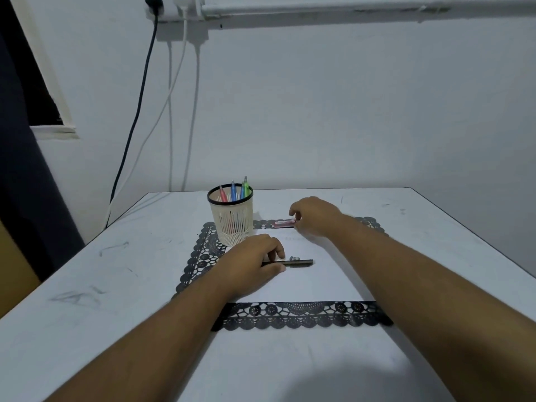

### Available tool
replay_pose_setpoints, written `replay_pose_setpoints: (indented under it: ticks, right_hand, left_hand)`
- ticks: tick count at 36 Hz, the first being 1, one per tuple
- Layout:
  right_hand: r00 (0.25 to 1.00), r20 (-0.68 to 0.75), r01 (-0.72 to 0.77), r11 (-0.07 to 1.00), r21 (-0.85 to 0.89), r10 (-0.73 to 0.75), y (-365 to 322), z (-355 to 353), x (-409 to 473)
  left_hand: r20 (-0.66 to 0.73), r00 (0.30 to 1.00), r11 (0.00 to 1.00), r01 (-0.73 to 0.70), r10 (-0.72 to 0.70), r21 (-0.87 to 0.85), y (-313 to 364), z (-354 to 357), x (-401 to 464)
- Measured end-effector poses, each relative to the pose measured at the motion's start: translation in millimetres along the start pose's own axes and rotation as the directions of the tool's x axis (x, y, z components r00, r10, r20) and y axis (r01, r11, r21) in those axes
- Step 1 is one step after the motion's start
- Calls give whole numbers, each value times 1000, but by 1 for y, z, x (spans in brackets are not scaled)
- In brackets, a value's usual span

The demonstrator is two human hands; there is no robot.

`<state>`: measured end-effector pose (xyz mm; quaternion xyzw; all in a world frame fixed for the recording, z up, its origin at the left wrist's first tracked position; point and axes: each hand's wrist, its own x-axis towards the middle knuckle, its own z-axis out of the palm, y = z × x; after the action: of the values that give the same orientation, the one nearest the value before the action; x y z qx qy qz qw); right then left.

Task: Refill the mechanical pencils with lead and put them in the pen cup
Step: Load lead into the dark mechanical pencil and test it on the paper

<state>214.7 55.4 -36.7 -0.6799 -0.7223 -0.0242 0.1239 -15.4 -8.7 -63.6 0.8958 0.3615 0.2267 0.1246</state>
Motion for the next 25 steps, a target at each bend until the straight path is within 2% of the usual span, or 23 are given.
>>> replay_pose_setpoints:
  ticks: [13,19,25]
  right_hand:
    - [999,-12,35,996,83,-34,10,8,6]
    - [999,-25,-30,990,138,34,22,7,9]
    - [999,27,-25,996,81,23,32,1,10]
  left_hand:
    - [7,1000,999,31,-30,-35,-3,-1,0]
    - [10,1000,999,28,-27,-22,-2,-1,0]
    - [10,1000,999,21,-20,-26,-4,-1,0]
